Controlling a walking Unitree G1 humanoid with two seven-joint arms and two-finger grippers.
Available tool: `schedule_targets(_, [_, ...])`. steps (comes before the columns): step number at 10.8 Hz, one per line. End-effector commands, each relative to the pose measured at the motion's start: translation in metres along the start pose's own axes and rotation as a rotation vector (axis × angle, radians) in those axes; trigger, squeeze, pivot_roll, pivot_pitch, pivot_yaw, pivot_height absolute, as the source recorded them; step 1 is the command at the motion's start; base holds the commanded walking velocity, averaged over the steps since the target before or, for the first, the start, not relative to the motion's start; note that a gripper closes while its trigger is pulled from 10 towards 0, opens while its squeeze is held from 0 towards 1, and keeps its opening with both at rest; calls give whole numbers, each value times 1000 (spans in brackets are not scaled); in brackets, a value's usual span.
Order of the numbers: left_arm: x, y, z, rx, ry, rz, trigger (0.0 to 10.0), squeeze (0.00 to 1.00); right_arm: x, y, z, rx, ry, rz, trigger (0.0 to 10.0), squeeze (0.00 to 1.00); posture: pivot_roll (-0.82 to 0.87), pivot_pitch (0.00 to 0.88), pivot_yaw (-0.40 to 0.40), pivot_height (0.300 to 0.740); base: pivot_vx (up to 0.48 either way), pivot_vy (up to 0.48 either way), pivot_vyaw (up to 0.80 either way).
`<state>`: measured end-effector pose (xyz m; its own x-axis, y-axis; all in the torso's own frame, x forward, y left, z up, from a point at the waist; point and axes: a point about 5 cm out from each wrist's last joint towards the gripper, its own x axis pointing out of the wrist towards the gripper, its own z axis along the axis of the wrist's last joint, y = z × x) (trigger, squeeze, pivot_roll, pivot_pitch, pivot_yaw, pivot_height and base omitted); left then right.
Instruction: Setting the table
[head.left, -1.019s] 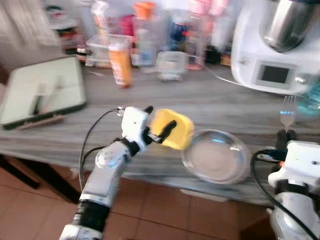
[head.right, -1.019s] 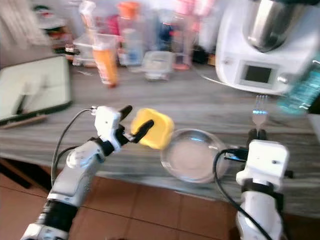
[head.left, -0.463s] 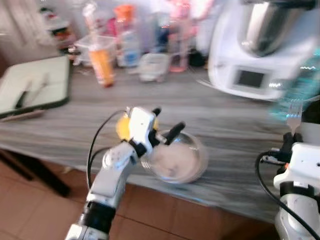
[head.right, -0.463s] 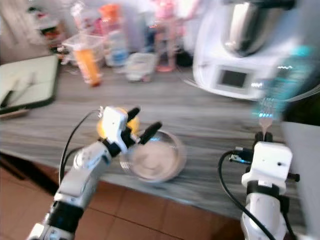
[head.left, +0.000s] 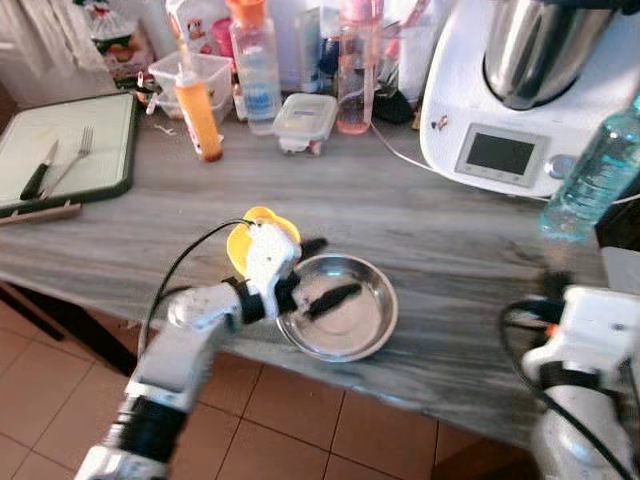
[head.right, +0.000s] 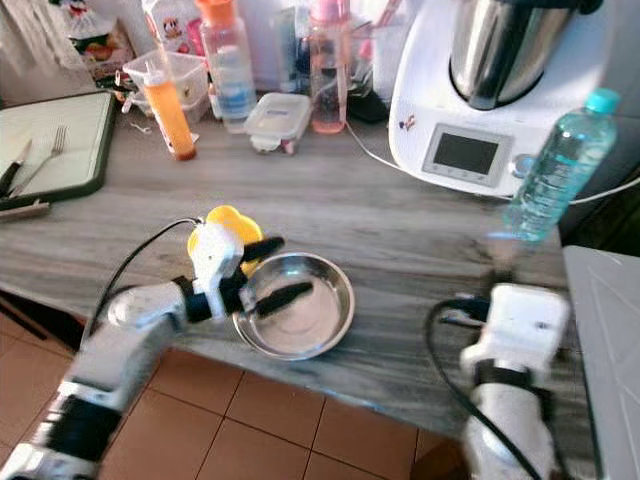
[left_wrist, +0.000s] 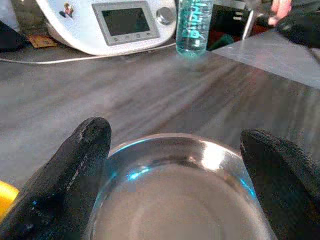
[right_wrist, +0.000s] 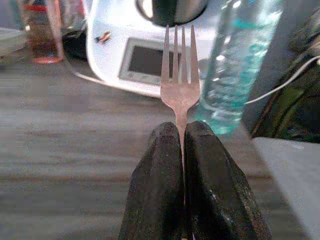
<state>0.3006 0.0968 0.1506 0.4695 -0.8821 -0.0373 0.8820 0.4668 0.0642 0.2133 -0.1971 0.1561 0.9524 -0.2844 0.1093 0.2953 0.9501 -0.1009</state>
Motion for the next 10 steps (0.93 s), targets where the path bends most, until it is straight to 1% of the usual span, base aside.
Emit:
schedule_targets(1, [-4,-1,5,11,14,-57,10000,0,-1,8,-5,17,37,49,10000,0,-10,117,19,740,0,0,0])
schedule_targets(2, [-7,-1,8,10,35,-104,10000,0,-2,14,-10,32,76,88,10000,0,-5,118,14,740,0,0,0])
schedule_targets(3, [-9,-6,10,7,67,-189,10000,0,-4,22,-20,68,149,128,10000,0,0,118,12,740,0,0,0])
schedule_targets(4, [-10,-8,10,1,79,-213,10000,0,-4,25,-21,97,158,140,10000,0,0,118,12,740,0,0,0])
schedule_targets(5, [-9,-9,11,3,80,-222,10000,0,-7,30,-28,137,212,163,10000,0,0,121,16,740,0,0,0])
schedule_targets(7, [-9,-13,12,-13,88,-246,10000,0,-9,42,-33,167,241,203,10000,0,5,127,21,740,0,0,0])
schedule_targets(9, [-11,-15,12,-17,105,-266,10000,0,-12,54,-34,248,292,223,10000,0,11,137,30,740,0,0,0])
schedule_targets(10, [-12,-17,13,-23,111,-278,10000,0,-14,57,-38,300,322,207,10000,0,11,145,39,740,0,0,0])
